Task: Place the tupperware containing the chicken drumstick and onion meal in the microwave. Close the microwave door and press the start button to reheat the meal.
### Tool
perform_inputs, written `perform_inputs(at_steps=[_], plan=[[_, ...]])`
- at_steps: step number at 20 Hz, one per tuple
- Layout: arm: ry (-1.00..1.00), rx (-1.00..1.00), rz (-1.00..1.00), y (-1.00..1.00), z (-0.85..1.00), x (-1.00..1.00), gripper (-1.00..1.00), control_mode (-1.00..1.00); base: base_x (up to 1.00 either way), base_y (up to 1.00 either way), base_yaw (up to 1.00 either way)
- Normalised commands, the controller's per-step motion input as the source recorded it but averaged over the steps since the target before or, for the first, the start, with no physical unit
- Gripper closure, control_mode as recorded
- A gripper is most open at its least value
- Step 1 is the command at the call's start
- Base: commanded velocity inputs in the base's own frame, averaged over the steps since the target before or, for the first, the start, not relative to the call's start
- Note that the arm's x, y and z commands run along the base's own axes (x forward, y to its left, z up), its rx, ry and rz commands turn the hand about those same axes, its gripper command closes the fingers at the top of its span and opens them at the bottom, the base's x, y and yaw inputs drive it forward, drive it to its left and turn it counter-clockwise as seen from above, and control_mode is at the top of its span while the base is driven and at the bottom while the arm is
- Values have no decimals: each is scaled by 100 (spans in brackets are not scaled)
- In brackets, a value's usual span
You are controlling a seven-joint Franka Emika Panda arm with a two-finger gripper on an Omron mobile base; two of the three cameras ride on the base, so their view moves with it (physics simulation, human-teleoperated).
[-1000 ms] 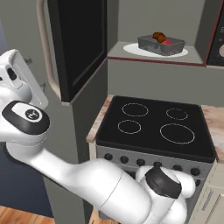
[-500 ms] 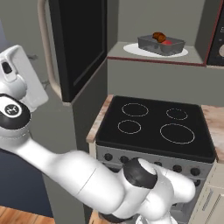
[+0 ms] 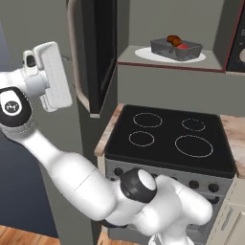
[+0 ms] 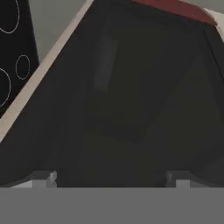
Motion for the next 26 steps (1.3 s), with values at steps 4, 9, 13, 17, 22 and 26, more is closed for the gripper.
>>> perform_inputs(at_steps=[4, 9, 13, 17, 22, 26], plan=[[-13, 11, -35, -100, 24, -2, -100, -100, 0, 0, 0], [-22, 16, -25, -100, 9, -21, -100, -100, 0, 0, 0], [-25, 16, -18, -100, 0, -47, -100, -100, 0, 0, 0], [-22, 16, -16, -100, -1, -64, -100, -100, 0, 0, 0], [-18, 18, -15, -100, -39, -59, -100, -100, 0, 0, 0], [-13, 21, -3, -100, -64, -7, -100, -100, 0, 0, 0]])
